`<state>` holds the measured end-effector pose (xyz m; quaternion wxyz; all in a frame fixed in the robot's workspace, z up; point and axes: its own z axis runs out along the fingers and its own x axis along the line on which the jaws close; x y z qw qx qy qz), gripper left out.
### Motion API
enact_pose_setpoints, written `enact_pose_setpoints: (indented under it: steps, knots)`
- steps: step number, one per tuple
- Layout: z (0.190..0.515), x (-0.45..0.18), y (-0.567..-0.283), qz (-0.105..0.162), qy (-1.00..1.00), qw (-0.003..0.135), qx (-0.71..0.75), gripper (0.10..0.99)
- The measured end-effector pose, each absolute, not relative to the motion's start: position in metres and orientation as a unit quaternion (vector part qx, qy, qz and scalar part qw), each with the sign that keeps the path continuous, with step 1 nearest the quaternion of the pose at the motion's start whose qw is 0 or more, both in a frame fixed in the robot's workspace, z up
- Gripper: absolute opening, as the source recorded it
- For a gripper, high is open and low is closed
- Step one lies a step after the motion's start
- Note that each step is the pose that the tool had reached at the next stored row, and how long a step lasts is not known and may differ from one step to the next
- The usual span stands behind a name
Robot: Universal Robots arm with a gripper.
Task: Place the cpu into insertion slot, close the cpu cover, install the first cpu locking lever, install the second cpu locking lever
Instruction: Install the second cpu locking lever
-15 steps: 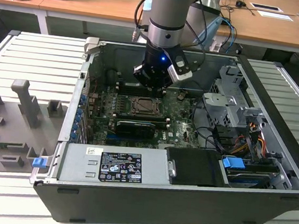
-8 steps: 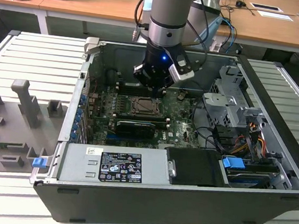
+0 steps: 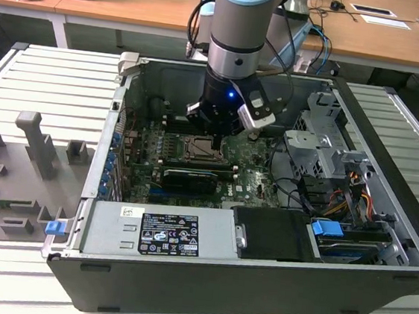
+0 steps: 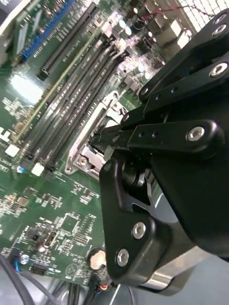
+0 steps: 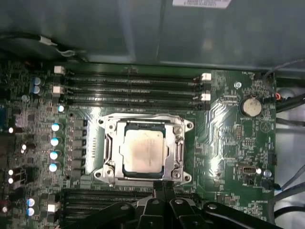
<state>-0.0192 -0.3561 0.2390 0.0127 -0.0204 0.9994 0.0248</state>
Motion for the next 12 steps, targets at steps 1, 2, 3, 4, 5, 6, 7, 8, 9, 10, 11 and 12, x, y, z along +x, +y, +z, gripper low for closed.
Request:
enact_pose_setpoints:
  steps: [1, 2, 3, 4, 5, 6, 7, 8, 9, 10, 11, 12]
  knots:
    - [0.239, -0.019, -0.357, 0.025, 0.999, 0.013, -0.021, 0.106]
    - [0.239, -0.019, -0.357, 0.025, 0.999, 0.013, -0.021, 0.106]
    - [0.240, -0.019, -0.357, 0.025, 0.999, 0.013, -0.021, 0.106]
    - [0.240, -0.019, -0.357, 0.025, 0.999, 0.013, -0.021, 0.106]
    - [0.240, -0.019, -0.358, 0.025, 0.999, 0.013, -0.021, 0.106]
    - [0.240, -0.019, -0.361, 0.025, 0.999, 0.012, -0.021, 0.106]
    - [0.240, -0.019, -0.364, 0.026, 0.999, 0.013, -0.022, 0.106]
    - [0.239, -0.021, -0.366, 0.028, 0.999, 0.013, -0.022, 0.106]
    - [0.239, -0.022, -0.367, 0.033, 0.999, 0.013, -0.022, 0.106]
    - [0.239, -0.024, -0.369, 0.038, 0.999, 0.013, -0.022, 0.106]
    - [0.239, -0.026, -0.369, 0.040, 0.999, 0.013, -0.023, 0.106]
    - [0.238, -0.028, -0.370, 0.043, 0.999, 0.013, -0.022, 0.106]
